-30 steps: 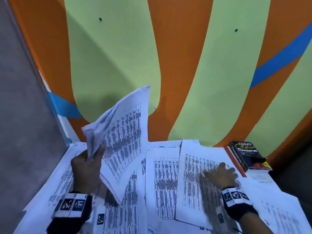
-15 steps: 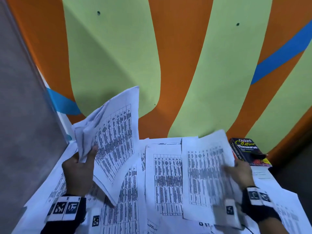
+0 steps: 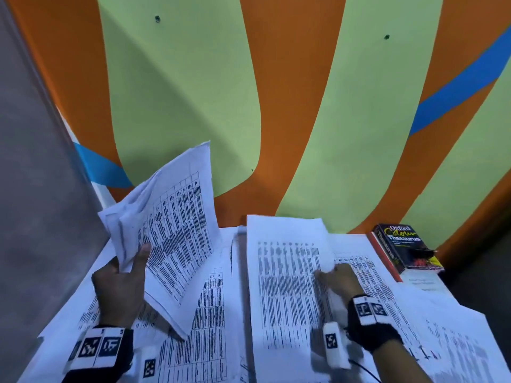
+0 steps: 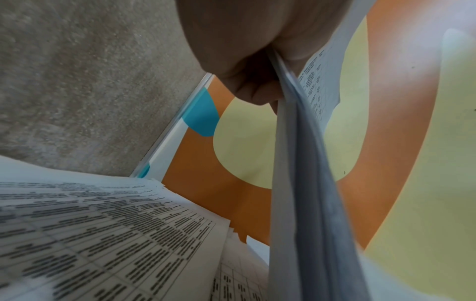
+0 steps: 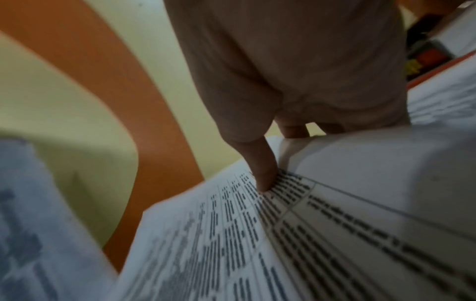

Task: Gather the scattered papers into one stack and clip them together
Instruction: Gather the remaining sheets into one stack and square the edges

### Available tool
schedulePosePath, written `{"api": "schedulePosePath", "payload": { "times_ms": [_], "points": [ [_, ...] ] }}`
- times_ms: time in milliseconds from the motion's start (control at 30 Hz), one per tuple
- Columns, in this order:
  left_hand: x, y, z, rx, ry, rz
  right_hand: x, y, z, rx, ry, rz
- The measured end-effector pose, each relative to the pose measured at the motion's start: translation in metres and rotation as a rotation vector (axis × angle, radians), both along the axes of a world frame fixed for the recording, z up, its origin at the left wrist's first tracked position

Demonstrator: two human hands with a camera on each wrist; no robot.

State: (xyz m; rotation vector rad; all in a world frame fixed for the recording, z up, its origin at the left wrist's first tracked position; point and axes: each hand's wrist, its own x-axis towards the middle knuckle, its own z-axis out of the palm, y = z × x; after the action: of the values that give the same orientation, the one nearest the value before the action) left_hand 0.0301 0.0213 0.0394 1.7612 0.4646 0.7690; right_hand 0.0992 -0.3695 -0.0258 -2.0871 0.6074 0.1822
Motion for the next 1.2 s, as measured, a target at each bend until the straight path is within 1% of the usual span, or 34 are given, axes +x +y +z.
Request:
{"api": "schedulePosePath", "payload": {
  "times_ms": [33, 100, 167, 267, 333, 400, 467, 533, 567, 633, 667, 700, 800, 833, 867, 933, 1033, 1100, 1200],
  "points": [
    [-0.001, 0.000, -0.001, -0.001, -0.008, 0.002, 0.001, 0.006, -0.003, -0.058, 0.024, 0.033],
    [-0.002, 0.002, -0.002, 0.008, -0.022, 0.007, 0.002, 0.017, -0.003, -0.078, 0.050, 0.080],
    [-0.002, 0.005, -0.005, 0.019, -0.018, 0.026, -0.001, 0.022, 0.004, -0.109, 0.006, 0.089],
    [-0.005, 0.014, -0.001, 0.034, -0.061, 0.058, -0.013, 0.025, 0.042, -0.152, -0.181, 0.059],
    [-0.010, 0.022, 0.008, 0.026, -0.128, 0.107, -0.028, 0.022, 0.088, -0.177, -0.299, 0.141],
    [-0.014, 0.036, 0.015, -0.013, -0.190, 0.177, -0.040, 0.015, 0.133, -0.052, -0.441, 0.220],
    [-0.019, 0.053, 0.019, -0.017, -0.210, 0.252, -0.046, 0.010, 0.169, 0.173, -0.542, 0.228],
    [-0.024, 0.070, 0.017, 0.001, -0.241, 0.293, -0.043, 0.008, 0.183, 0.467, -0.518, 0.187],
    [-0.027, 0.074, 0.018, 0.000, -0.249, 0.314, -0.040, 0.012, 0.181, 0.538, -0.499, 0.152],
    [-0.032, 0.081, 0.016, 0.001, -0.228, 0.362, -0.034, 0.033, 0.166, 0.513, -0.434, 0.167],
    [-0.035, 0.084, 0.013, 0.020, -0.199, 0.380, -0.030, 0.047, 0.150, 0.510, -0.374, 0.153],
    [-0.038, 0.087, 0.010, 0.043, -0.170, 0.393, -0.026, 0.063, 0.130, 0.553, -0.275, 0.138],
    [-0.044, 0.090, 0.000, 0.056, -0.078, 0.395, -0.029, 0.114, 0.069, 0.630, 0.045, 0.203],
    [-0.045, 0.090, -0.004, 0.037, -0.058, 0.390, -0.029, 0.128, 0.051, 0.622, 0.098, 0.209],
    [-0.047, 0.092, -0.007, 0.034, -0.054, 0.392, -0.031, 0.141, 0.038, 0.597, 0.112, 0.203],
    [-0.051, 0.093, -0.011, 0.057, -0.080, 0.402, -0.030, 0.166, 0.021, 0.595, 0.068, 0.182],
    [-0.054, 0.090, -0.012, 0.033, -0.094, 0.402, -0.022, 0.204, 0.014, 0.642, 0.050, 0.197],
    [-0.054, 0.090, -0.015, 0.020, -0.086, 0.405, -0.014, 0.228, 0.012, 0.620, 0.097, 0.219],
    [-0.056, 0.097, -0.020, -0.011, -0.103, 0.387, -0.011, 0.261, 0.008, 0.700, 0.234, 0.227]
  ]
}}
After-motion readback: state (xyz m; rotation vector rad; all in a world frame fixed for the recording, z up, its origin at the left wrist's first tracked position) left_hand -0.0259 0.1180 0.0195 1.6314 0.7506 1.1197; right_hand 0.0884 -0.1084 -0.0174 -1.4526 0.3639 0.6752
